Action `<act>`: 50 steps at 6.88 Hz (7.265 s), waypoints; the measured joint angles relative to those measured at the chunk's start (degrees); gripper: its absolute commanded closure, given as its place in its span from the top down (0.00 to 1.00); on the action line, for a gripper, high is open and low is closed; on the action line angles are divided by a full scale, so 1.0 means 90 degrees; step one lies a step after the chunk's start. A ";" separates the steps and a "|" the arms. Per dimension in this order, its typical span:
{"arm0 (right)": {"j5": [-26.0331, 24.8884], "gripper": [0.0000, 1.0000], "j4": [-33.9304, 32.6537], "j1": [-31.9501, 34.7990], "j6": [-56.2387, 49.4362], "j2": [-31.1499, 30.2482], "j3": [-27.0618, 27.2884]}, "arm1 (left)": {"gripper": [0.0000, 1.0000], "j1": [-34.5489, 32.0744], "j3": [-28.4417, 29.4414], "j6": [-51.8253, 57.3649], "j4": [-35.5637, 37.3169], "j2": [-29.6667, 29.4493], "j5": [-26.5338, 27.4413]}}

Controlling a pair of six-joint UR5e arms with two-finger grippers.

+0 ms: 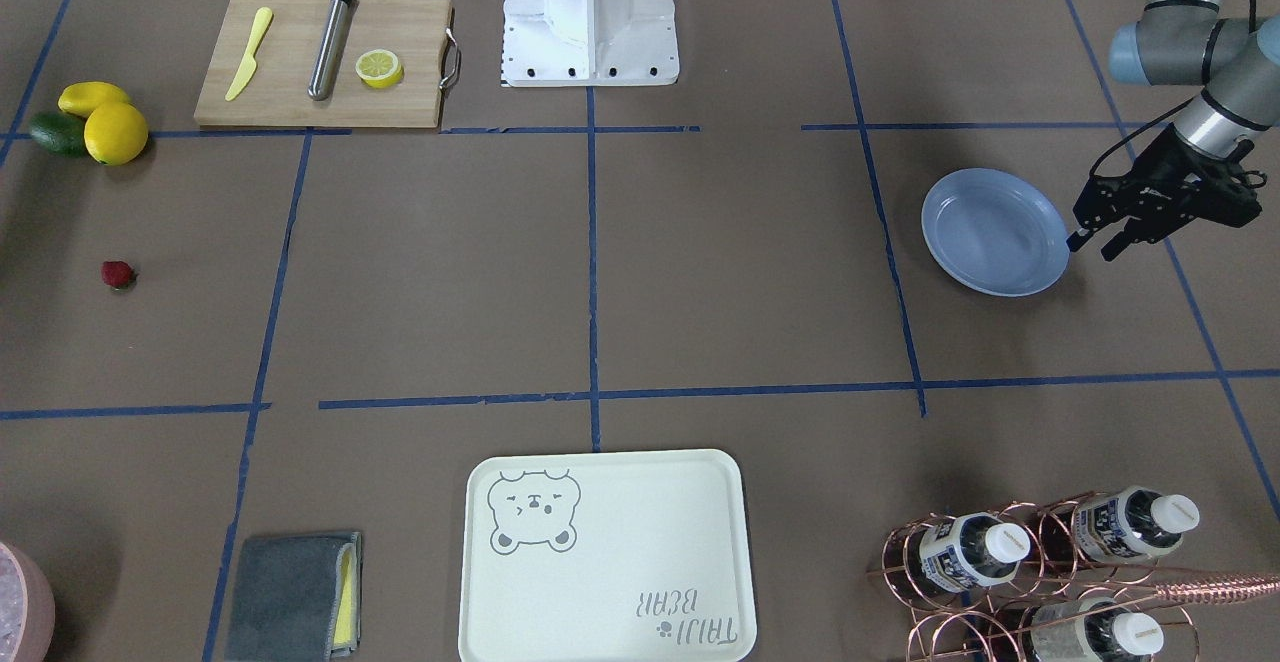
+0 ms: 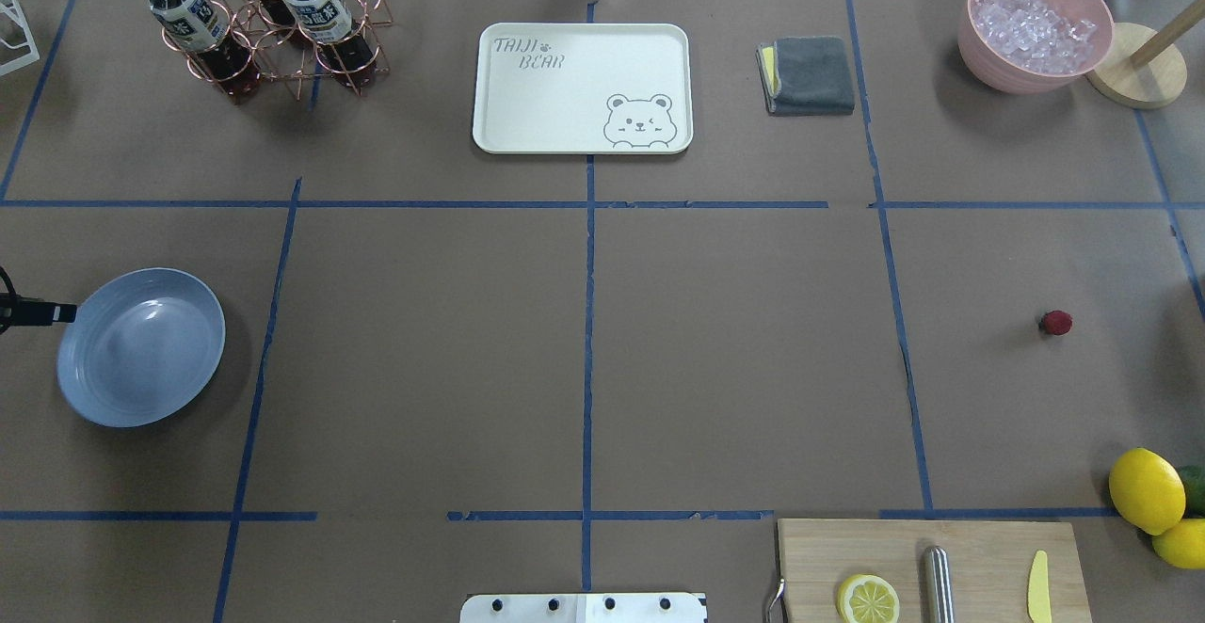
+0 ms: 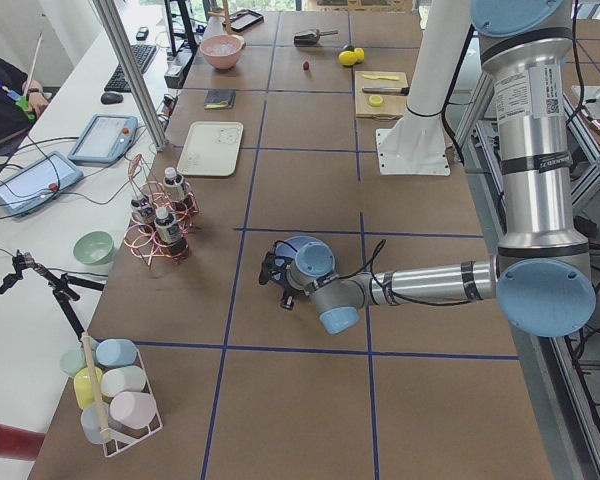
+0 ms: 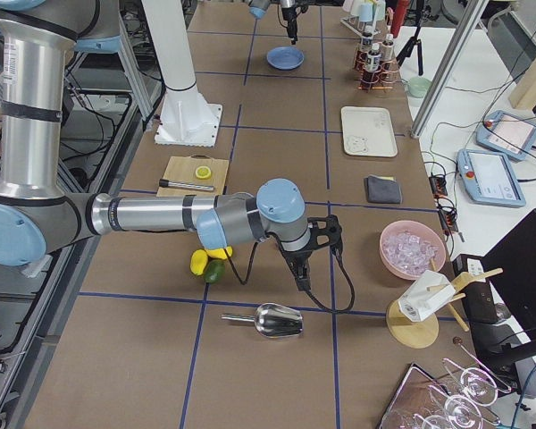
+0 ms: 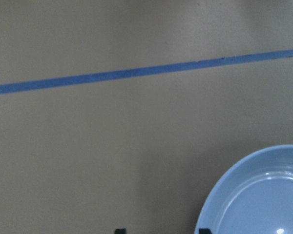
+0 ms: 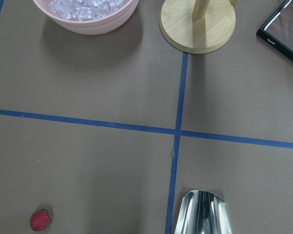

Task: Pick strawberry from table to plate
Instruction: 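Reach the left gripper to the light blue plate rim and grasp it, then slide the light blue plate with the left gripper toward the table center, then release the plate and withdraw the left arm out of view, then lower the right gripper onto the red strawberry and close it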

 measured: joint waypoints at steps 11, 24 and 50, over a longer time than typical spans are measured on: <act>0.0009 1.00 0.0092 0.0000 -0.0015 -0.0174 0.0015 | 0.00 0.0777 -0.2179 -0.0977 0.4342 -0.2365 0.0412; 0.0012 1.00 0.0090 0.0000 0.0033 -0.0137 0.0050 | 1.00 0.2893 -0.1129 -0.2542 0.4723 -0.4517 0.1865; -0.2464 0.05 0.3692 -0.4691 0.4172 -0.0179 -0.0837 | 1.00 -0.3888 -0.1668 0.6581 0.7946 -0.0807 -0.1469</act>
